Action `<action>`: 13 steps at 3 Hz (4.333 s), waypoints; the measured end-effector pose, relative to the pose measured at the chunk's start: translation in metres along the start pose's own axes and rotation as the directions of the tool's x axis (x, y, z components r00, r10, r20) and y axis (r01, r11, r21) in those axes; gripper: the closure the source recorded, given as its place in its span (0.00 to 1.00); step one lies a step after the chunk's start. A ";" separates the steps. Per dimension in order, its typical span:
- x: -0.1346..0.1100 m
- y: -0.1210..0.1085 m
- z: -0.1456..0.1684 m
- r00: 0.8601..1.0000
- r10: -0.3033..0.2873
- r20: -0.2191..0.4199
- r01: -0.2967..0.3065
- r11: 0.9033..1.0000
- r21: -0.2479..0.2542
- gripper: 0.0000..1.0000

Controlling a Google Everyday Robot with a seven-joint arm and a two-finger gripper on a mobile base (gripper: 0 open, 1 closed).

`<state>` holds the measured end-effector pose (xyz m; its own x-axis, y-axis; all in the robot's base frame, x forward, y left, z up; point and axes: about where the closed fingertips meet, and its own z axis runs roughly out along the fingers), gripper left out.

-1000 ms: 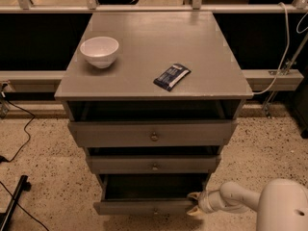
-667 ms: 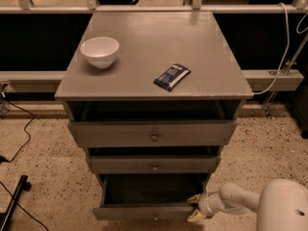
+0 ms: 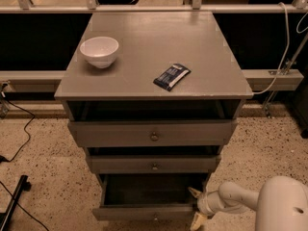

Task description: Open bottom drawer

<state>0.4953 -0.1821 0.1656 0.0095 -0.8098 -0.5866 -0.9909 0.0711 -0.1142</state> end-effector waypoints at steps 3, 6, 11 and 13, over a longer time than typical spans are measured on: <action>-0.061 -0.017 -0.036 0.988 -0.148 -0.040 0.144 0.985 -0.091 0.00; -0.042 -0.050 -0.038 0.989 -0.133 -0.062 0.135 0.990 0.027 0.61; 0.035 -0.041 0.016 0.993 -0.004 -0.120 -0.008 0.995 -0.096 0.83; 0.034 0.023 -0.029 0.988 0.098 -0.115 -0.117 0.979 -0.169 0.82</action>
Offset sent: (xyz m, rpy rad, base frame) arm 0.0137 0.0420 0.0913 -0.1067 -0.0174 0.2315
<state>0.4686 -0.2246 0.1664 -0.1035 -0.8606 -0.4986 -0.9936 0.0662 0.0919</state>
